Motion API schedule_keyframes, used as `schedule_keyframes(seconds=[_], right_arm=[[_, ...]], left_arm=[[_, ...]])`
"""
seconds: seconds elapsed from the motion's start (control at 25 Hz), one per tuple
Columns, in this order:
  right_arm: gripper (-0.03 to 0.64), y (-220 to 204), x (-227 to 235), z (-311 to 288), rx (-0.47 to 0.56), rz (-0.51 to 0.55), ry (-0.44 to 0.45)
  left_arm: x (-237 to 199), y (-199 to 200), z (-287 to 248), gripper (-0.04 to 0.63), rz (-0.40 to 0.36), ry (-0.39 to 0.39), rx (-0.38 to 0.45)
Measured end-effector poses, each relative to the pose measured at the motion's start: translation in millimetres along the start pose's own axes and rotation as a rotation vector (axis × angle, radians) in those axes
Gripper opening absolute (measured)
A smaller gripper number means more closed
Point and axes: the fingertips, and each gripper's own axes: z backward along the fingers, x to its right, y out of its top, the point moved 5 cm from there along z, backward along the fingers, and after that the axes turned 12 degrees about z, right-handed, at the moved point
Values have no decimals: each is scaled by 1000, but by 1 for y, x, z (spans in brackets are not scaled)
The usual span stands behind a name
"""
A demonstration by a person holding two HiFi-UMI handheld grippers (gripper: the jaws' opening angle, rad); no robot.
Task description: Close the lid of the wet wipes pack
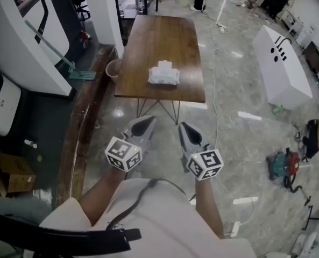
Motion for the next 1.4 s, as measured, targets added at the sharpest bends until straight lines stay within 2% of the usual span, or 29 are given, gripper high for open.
schedule_keyframes(seconds=[0.2,0.44,0.96,1.24,1.4], right_arm=[[8,-6,5,10,4,-34,7],[9,-17,16,24,-42,2,1],[9,-33,35,65,-50,-9,49],[9,-32,41,56,-40,-27,90],[9,-35,46,43,-38,-30,98]], left_arm=[[11,-8,-6,3,-5,-9,-9],[25,-20,-17,3,-7,19,-18],[59,-44,-18,3,-10,43,-12],[44,-36,-13,3,1,105,-4],[31,-38,-19,3,-35,135,-27]])
